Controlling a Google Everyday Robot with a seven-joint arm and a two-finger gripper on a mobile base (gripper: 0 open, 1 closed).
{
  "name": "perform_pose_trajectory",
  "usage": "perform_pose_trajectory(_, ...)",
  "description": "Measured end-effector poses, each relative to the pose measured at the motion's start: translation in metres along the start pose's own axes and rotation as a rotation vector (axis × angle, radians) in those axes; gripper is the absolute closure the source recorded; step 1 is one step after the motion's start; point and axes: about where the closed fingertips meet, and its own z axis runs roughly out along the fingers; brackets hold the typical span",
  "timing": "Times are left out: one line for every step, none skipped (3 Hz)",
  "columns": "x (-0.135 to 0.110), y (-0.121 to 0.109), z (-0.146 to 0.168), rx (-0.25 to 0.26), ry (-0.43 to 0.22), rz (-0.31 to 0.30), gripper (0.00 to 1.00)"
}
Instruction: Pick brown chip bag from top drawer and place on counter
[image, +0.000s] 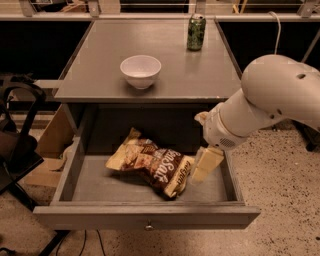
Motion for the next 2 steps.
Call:
perform_pose_trajectory(0.000, 0.000, 0.000, 0.000, 0.000, 0.000, 0.00)
perform_pose_trajectory(-0.011, -0.003, 0.034, -0.019, 0.019, 0.018, 0.00)
